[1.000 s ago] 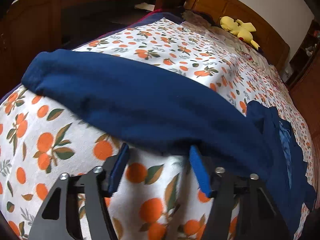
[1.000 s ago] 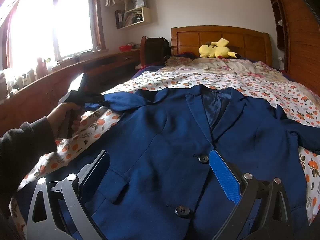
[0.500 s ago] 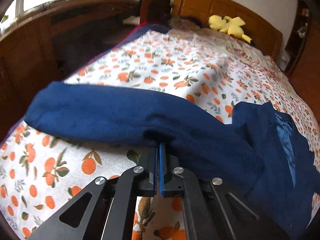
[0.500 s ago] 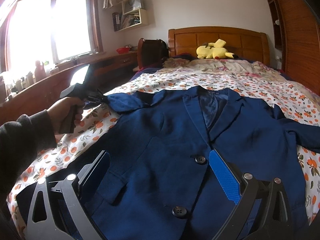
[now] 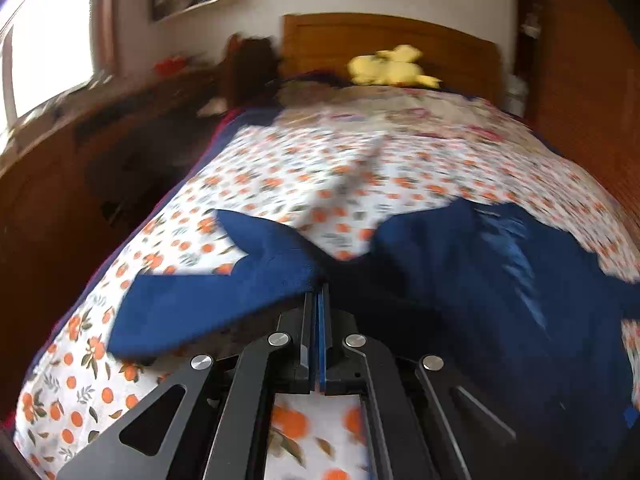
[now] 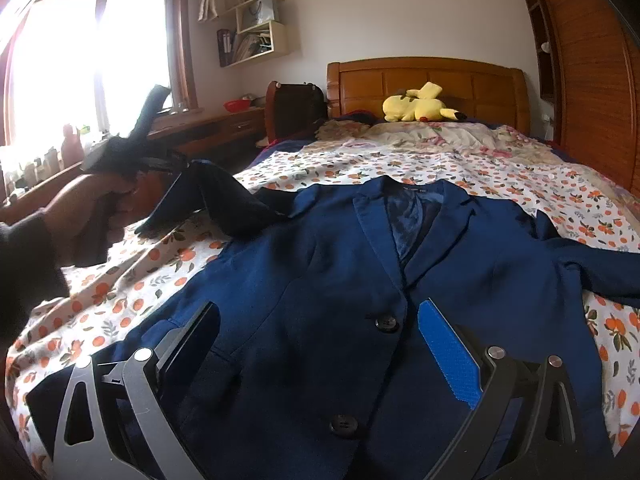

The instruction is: Fold large clothes

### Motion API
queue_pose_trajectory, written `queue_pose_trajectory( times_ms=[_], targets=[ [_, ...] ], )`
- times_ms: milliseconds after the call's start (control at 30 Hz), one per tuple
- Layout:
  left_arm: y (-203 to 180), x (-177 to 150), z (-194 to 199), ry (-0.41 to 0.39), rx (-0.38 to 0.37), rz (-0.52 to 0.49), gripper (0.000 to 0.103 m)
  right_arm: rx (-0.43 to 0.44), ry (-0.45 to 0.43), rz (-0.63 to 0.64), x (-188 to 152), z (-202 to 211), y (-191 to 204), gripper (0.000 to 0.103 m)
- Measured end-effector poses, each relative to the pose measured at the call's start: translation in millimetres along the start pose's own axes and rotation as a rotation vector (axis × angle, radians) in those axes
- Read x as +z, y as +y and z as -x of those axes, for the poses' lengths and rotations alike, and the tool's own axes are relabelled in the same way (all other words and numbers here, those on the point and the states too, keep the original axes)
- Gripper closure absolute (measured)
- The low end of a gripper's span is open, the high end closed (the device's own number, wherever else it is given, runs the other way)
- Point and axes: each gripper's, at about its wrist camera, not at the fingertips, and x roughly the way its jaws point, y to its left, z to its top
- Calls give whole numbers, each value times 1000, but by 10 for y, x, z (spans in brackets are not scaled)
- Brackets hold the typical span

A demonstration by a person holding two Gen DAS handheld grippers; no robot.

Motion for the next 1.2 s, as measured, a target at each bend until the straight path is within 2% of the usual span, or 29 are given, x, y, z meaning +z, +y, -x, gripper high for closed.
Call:
queue_pose_trajectory(
  times_ms=[200,367,467,533,600,700,800,900,1033,1200],
  targets=[
    [-608,-275,335,12,-106,-119,103,-17,-14,0,17,21,-16,7],
    [-656,-564,398,59,-124,-139,93,-24,-15,8,16,22,2,7],
    [-486,-738,453,72,-138,-124,81,-22,-11,10,20,14,-4,7],
    [-339,-790,457,63,-113,-112,61,-23,-10,13,20,9,-1,7],
    [-174,-836,440,52,-79,-105,55,-23,-9,16,16,7,10,7],
    [113,-846,367,48,-25,-70,53,-24,-4,20,14,-11,20,7],
    [410,-777,225,45,61,-68,45,-26,0,24,9,-29,24,7],
    [756,-727,0,80,119,-21,44,-27,5,28,-1,-42,28,7],
    [1215,-729,-260,136,164,71,44,-27,7,28,-5,-46,31,7],
    [1560,-853,-516,214,148,166,44,-26,10,30,-17,-59,43,7]
  ],
)
